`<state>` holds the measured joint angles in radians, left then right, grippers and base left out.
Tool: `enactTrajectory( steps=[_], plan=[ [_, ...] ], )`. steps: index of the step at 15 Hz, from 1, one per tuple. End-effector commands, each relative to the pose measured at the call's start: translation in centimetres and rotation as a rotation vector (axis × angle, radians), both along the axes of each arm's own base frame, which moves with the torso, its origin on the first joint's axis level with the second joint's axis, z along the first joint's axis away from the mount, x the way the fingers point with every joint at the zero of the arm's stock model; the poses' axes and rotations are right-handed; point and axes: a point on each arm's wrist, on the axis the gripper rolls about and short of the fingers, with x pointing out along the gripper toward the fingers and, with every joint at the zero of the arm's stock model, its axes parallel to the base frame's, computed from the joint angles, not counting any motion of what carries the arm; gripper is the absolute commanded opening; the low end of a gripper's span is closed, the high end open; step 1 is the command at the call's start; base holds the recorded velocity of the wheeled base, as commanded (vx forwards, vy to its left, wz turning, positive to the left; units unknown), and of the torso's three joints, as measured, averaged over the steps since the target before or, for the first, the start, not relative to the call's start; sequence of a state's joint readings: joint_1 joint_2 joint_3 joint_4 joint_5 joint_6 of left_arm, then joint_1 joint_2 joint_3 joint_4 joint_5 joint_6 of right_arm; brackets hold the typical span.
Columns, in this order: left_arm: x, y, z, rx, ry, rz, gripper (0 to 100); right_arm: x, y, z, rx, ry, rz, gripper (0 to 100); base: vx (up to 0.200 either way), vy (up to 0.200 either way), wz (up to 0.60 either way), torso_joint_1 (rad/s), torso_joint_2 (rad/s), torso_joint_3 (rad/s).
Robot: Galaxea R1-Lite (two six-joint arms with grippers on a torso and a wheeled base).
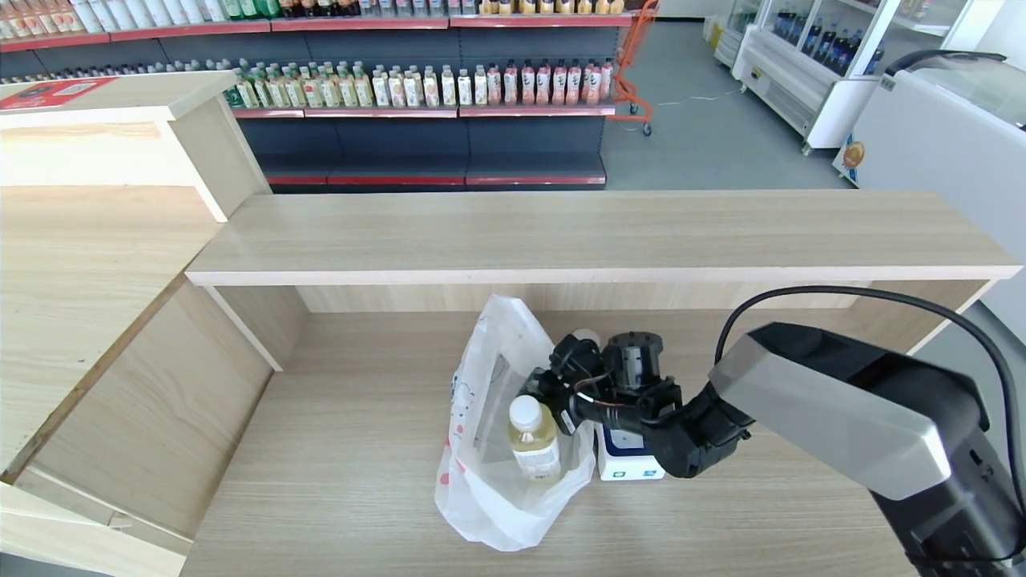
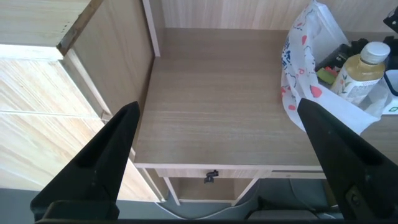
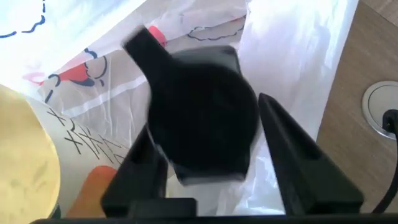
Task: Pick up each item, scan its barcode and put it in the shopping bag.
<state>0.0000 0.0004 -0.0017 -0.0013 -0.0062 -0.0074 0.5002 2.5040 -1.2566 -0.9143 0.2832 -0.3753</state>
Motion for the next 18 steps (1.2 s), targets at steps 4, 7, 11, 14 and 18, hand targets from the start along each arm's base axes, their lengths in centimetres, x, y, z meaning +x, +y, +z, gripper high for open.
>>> enactTrajectory(
  steps=[4,7,11,14,18],
  plan=[
    [0.0,0.0,0.0,0.0,-0.001,0.0,100,0.4,-1.2,1.5,0.047,0.013,-0.019,100,0.0,0.0,0.0,0.0,0.0,0.0],
    [0.0,0.0,0.0,0.0,-0.001,0.0,100,-0.8,-3.2,4.7,0.207,0.138,-0.051,100,0.0,0.0,0.0,0.0,0.0,0.0],
    [0.0,0.0,0.0,0.0,-0.001,0.0,100,-2.9,-6.9,5.7,0.233,0.215,-0.074,100,0.0,0.0,0.0,0.0,0.0,0.0],
    [0.0,0.0,0.0,0.0,-0.001,0.0,100,-4.0,-8.4,7.7,0.287,0.239,-0.113,100,0.0,0.0,0.0,0.0,0.0,0.0],
    [0.0,0.0,0.0,0.0,-0.001,0.0,100,-9.8,-10.2,14.7,0.464,0.407,-0.176,100,0.0,0.0,0.0,0.0,0.0,0.0]
  ],
)
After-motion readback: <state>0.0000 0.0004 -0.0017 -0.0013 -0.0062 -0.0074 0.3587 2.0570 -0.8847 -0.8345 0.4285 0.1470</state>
